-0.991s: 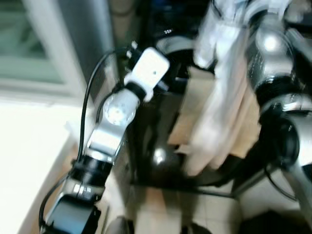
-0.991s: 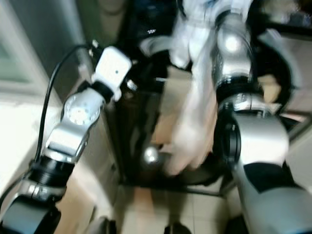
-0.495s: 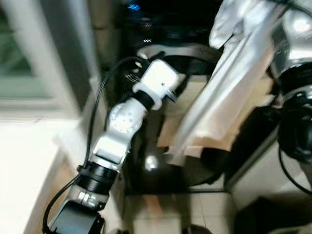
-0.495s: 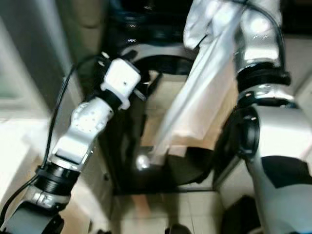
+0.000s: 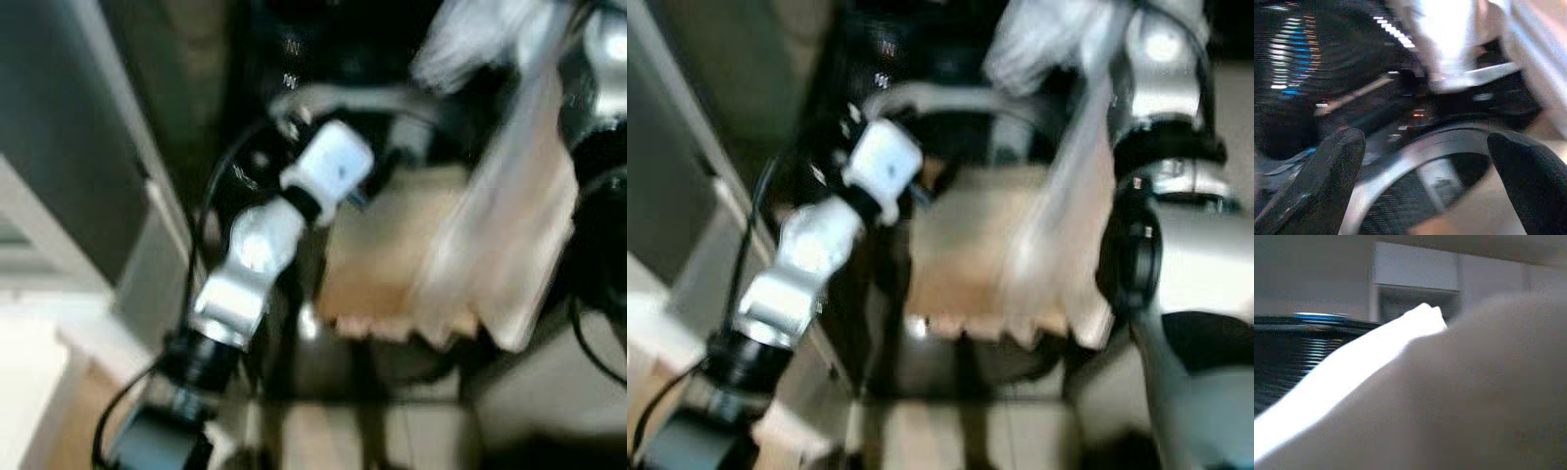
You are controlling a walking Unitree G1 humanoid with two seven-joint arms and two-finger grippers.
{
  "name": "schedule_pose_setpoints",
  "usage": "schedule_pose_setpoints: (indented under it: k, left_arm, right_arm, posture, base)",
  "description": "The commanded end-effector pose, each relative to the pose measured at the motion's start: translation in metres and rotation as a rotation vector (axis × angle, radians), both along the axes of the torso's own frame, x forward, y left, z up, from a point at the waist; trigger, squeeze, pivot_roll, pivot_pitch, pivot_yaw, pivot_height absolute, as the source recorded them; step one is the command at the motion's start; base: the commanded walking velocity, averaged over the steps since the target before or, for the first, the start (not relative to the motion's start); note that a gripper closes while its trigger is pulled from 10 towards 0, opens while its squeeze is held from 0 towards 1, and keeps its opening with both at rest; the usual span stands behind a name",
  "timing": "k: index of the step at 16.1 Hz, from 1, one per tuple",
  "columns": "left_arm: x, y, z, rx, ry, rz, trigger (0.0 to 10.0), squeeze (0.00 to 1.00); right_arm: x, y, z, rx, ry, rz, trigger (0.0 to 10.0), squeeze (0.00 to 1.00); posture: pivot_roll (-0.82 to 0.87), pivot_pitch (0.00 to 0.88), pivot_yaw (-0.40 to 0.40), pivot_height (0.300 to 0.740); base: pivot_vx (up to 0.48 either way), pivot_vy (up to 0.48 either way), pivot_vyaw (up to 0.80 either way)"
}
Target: Clothes washing
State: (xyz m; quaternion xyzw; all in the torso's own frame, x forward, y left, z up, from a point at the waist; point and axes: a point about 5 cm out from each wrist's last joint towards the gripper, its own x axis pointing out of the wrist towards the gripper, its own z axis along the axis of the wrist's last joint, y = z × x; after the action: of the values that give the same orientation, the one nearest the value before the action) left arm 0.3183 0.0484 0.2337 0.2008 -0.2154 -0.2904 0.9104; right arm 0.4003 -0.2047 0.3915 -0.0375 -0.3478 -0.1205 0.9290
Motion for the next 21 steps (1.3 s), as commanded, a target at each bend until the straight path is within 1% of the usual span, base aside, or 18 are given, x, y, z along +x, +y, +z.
schedule_pose_setpoints:
  k: [1, 4, 6, 7, 8, 9, 10, 11, 12, 13, 14, 15, 16, 17, 18, 19, 20, 21]
  left_arm:
    - [-0.001, 0.001, 0.006, -0.013, -0.021, 0.008, 10.0, 0.0]
    - [-0.003, -0.003, 0.012, -0.055, -0.024, -0.018, 10.0, 0.0]
    - [-0.004, -0.002, 0.014, -0.072, -0.021, -0.013, 10.0, 0.0]
    - [-0.005, 0.0, 0.014, -0.08, -0.014, 0.003, 10.0, 0.0]
    - [-0.006, 0.004, 0.012, -0.086, -0.005, 0.023, 10.0, 0.0]
    - [-0.007, 0.007, 0.011, -0.087, 0.002, 0.037, 10.0, 0.0]
    - [-0.009, 0.011, 0.009, -0.094, 0.012, 0.057, 10.0, 0.0]
    - [-0.01, 0.013, 0.008, -0.096, 0.014, 0.066, 10.0, 0.0]
    - [-0.013, 0.016, 0.008, -0.094, 0.017, 0.081, 10.0, 0.0]
    - [-0.014, 0.017, 0.008, -0.094, 0.02, 0.087, 10.0, 0.0]
    - [-0.016, 0.018, 0.007, -0.093, 0.028, 0.094, 10.0, 0.0]
    - [-0.017, 0.018, 0.007, -0.092, 0.032, 0.093, 10.0, 0.0]
    - [-0.02, 0.018, 0.006, -0.09, 0.042, 0.085, 10.0, 0.0]
    - [-0.022, 0.018, 0.005, -0.09, 0.045, 0.085, 10.0, 0.0]
    - [-0.022, 0.018, 0.005, -0.092, 0.049, 0.084, 10.0, 0.0]
    - [-0.023, 0.018, 0.006, -0.092, 0.051, 0.084, 10.0, 0.0]
    - [-0.023, 0.018, 0.006, -0.092, 0.052, 0.083, 10.0, 0.0]
    - [-0.023, 0.018, 0.007, -0.094, 0.054, 0.082, 10.0, 0.0]
  right_arm:
    - [-0.002, 0.018, 0.02, -0.026, -0.042, 0.044, 0.0, 0.0]
    - [0.0, 0.036, 0.048, -0.065, 0.037, 0.1, 0.0, 0.0]
    - [0.005, 0.034, 0.043, -0.105, 0.147, 0.059, 0.0, 0.0]
    - [0.016, 0.021, 0.01, 0.038, 0.317, 0.074, 0.0, 0.0]
    - [0.025, 0.021, -0.029, 0.184, 0.469, 0.156, 0.0, 0.0]
    - [0.029, 0.025, -0.053, 0.216, 0.559, 0.186, 0.0, 0.0]
    - [0.031, 0.031, -0.085, 0.084, 0.695, 0.14, 0.0, 0.0]
    - [0.031, 0.033, -0.101, 0.008, 0.758, 0.115, 0.0, 0.0]
    - [0.03, 0.035, -0.123, -0.195, 0.853, 0.055, 3.7, 0.0]
    - [0.029, 0.036, -0.131, -0.326, 0.888, 0.021, 10.0, 0.0]
    - [0.028, 0.037, -0.14, -0.516, 0.925, -0.035, 10.0, 0.0]
    - [0.028, 0.037, -0.142, -0.588, 0.932, -0.059, 10.0, 0.0]
    - [0.027, 0.035, -0.146, -0.846, 0.946, -0.143, 10.0, 0.01]
    - [0.027, 0.033, -0.147, -0.941, 0.947, -0.182, 10.0, 1.0]
    - [0.026, 0.028, -0.149, -0.886, 0.966, -0.177, 10.0, 1.0]
    - [0.025, 0.025, -0.154, -0.682, 0.994, -0.115, 10.0, 1.0]
    - [0.025, 0.024, -0.155, -0.559, 1.0, -0.08, 10.0, 1.0]
    - [0.024, 0.022, -0.158, -0.202, 0.992, 0.019, 10.0, 1.0]
  posture:
    - [-0.07, 0.0, -0.023, 0.714]
    - [-0.05, 0.0, -0.029, 0.714]
    - [-0.04, 0.0, -0.043, 0.714]
    - [0.0, 0.0, -0.08, 0.714]
    - [0.02, 0.0, -0.092, 0.714]
    - [0.04, 0.0, -0.105, 0.714]
    - [0.06, 0.0, -0.121, 0.714]
    - [0.07, 0.0, -0.131, 0.714]
    - [0.09, 0.0, -0.144, 0.714]
    - [0.1, 0.0, -0.149, 0.714]
    - [0.1, 0.0, -0.156, 0.714]
    - [0.1, 0.0, -0.158, 0.714]
    - [0.11, 0.0, -0.166, 0.714]
    - [0.11, 0.0, -0.168, 0.714]
    - [0.11, 0.0, -0.17, 0.714]
    - [0.1, 0.0, -0.169, 0.714]
    - [0.1, 0.0, -0.168, 0.714]
    - [0.1, 0.0, -0.165, 0.714]
  base:
    - [0.472, 0.0, 0.0]
    - [0.306, 0.0, 0.0]
    - [0.0, 0.0, 0.0]
    - [0.0, 0.0, 0.0]
    - [0.0, 0.0, 0.0]
    - [0.0, 0.0, 0.0]
    - [0.0, 0.0, 0.0]
    - [0.0, 0.0, 0.0]
    - [0.0, 0.0, 0.0]
    - [0.0, 0.0, 0.0]
    - [0.0, 0.0, 0.0]
    - [0.0, 0.0, 0.0]
    - [0.0, 0.0, 0.0]
    - [0.0, 0.0, 0.0]
    - [0.0, 0.0, 0.0]
    - [0.0, 0.0, 0.0]
    - [0.0, 0.0, 0.0]
    - [0.0, 0.0, 0.0]
